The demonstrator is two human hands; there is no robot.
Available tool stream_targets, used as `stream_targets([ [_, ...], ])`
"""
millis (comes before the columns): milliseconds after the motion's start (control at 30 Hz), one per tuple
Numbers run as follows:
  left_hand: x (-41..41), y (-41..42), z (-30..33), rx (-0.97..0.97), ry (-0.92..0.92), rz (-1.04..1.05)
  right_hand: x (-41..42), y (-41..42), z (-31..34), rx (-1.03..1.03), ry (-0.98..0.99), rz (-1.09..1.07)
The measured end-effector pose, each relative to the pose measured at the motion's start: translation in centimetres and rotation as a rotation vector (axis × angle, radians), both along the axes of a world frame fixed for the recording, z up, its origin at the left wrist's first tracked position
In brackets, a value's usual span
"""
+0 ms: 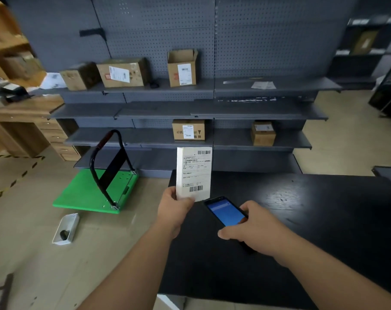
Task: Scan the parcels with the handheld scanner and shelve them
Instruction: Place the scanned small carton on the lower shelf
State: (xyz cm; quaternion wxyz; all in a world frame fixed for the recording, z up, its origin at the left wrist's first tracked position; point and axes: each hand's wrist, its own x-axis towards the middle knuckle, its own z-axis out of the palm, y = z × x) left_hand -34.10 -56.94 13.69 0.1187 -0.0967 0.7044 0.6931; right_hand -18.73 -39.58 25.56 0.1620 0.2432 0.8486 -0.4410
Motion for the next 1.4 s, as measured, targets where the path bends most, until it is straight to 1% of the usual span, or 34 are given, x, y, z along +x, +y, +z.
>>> stream_targets([
  [100, -1.0, -0.8, 0.8, 0.084, 0.023, 0.015, -0.2, -1.0, 1.4, 0.005, 0.01, 0.003],
  [367, -2.3, -2.0, 1.9, 0.166, 0.037, 0.021, -0.8, -2.8, 2.9, -0.003, 0.018, -0.036],
  [900, -2.4, -1.3, 1.5, 0.159, 0.008, -0.029, -0.8, -3.4, 1.8, 0.025, 0.011, -0.072],
  [1067, -2.6, 0.1, 1.5, 0.136, -0.012, -0.112, -0.4, -2.6, 1.4, 0.064, 0.038, -0.184],
  [1267, -2.3, 2.7, 1.3, 0.138, -0.046, -0.235, 0.7, -1.2, 0.6, 0.066, 0.09, -0.412],
  [1400, -1.3, 4.7, 1.5, 0.101, -0.075, -0.35, 2.1, -0.4, 0.2, 0.094, 0.134, -0.562],
])
